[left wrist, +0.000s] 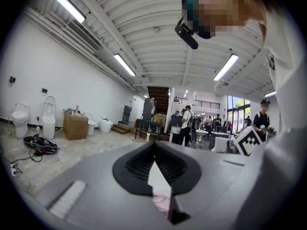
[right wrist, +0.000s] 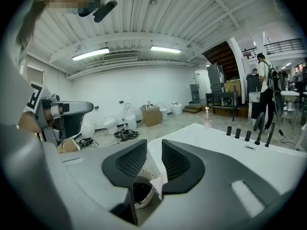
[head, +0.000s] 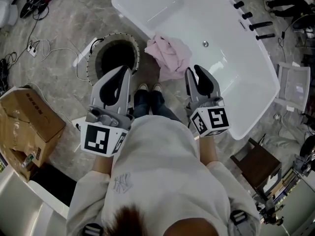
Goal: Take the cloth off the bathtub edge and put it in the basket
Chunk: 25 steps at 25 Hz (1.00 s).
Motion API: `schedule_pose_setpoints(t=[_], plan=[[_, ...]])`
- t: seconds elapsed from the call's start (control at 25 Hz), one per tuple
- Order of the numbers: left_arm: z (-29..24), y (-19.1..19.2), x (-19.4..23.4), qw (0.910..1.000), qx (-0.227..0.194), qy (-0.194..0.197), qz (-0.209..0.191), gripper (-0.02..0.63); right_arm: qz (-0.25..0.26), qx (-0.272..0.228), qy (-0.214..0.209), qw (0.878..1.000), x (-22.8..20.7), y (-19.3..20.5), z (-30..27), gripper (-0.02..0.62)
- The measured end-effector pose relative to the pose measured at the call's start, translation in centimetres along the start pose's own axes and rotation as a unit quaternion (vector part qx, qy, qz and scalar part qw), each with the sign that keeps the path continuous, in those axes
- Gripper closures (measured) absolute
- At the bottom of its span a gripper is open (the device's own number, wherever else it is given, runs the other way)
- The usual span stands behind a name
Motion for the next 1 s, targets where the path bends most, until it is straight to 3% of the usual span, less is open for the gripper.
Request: schedule_pose_setpoints(t=[0.4,0.8,0.92,1.0], plan=[[-0.7,2.5,-1.6,0.9998,0.02,0.005,0.008,0.592,0.039,0.065,-0.021,0.997,-2.0,5.2,-1.7,0.425],[-1.0,5.1,-2.5,0.9975,0.044,-0.026,0.048,0.592,0.048,0.128,-0.009,0.991,-5.4,12.0,-4.5,0.293],[-0.7,6.2,-2.5,0.9985,0.048,-0.016,0.023,0.592,0.054,0.153,-0.007,0.987,-6.5,14.5,-5.5,0.257],[-0.7,6.7,-2.9,0.9975,0.056,-0.021,0.038,0.592,0.051,0.175,-0.003,0.983,-7.4,16.6,-6.0,0.231]])
Point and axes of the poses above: the fingertips, and each gripper's own axes: z backward along the fingers, x to its left, y out of its underside, the point moved 2 cm from there along z, backward along the fingers, and after that the axes turned 11 degrees about -x, right-handed, at the moved point
